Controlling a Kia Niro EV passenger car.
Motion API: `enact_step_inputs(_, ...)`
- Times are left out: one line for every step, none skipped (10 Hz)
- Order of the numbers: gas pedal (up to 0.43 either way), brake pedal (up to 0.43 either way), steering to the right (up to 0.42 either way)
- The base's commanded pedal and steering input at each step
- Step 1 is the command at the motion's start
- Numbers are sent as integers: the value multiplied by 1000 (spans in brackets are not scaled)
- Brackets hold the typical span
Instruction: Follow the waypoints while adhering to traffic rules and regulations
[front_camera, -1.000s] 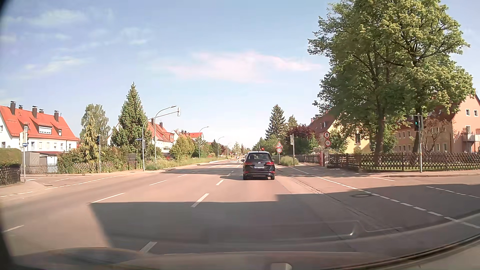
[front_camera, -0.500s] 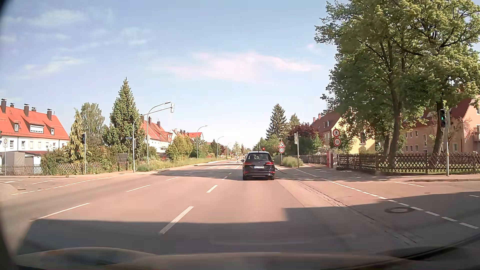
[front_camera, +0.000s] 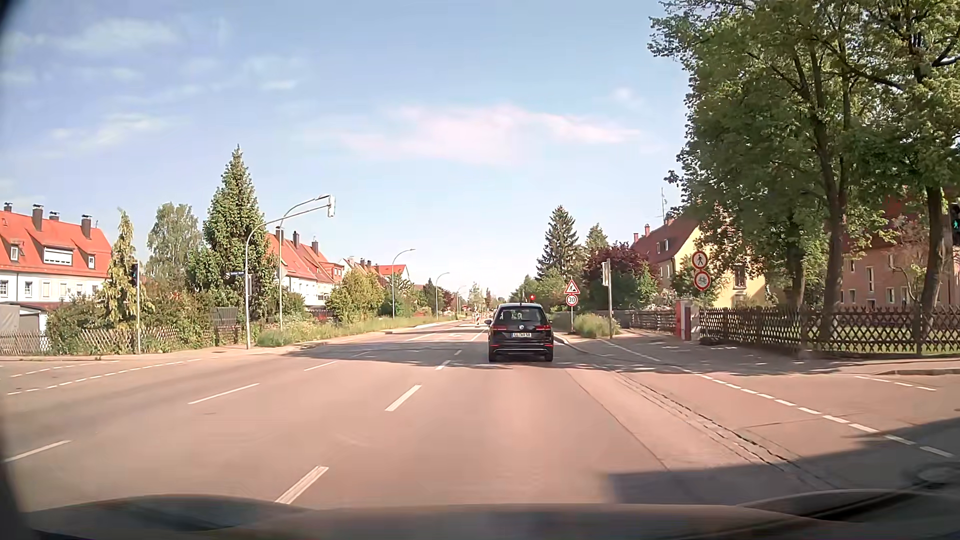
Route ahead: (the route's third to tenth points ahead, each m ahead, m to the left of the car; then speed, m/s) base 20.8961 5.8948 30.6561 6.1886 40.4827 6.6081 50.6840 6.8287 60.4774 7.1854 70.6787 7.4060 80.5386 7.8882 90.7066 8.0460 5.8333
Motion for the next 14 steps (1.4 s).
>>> enact_step_inputs(87,0,-13)
enact_step_inputs(87,0,-13)
enact_step_inputs(67,0,-12)
enact_step_inputs(0,0,-12)
enact_step_inputs(0,0,-12)
enact_step_inputs(0,0,-11)
enact_step_inputs(0,0,-11)
enact_step_inputs(0,0,-9)
enact_step_inputs(0,0,-7)
enact_step_inputs(0,0,-5)
enact_step_inputs(0,0,-5)
enact_step_inputs(0,0,-4)
enact_step_inputs(0,0,-3)
enact_step_inputs(0,0,0)
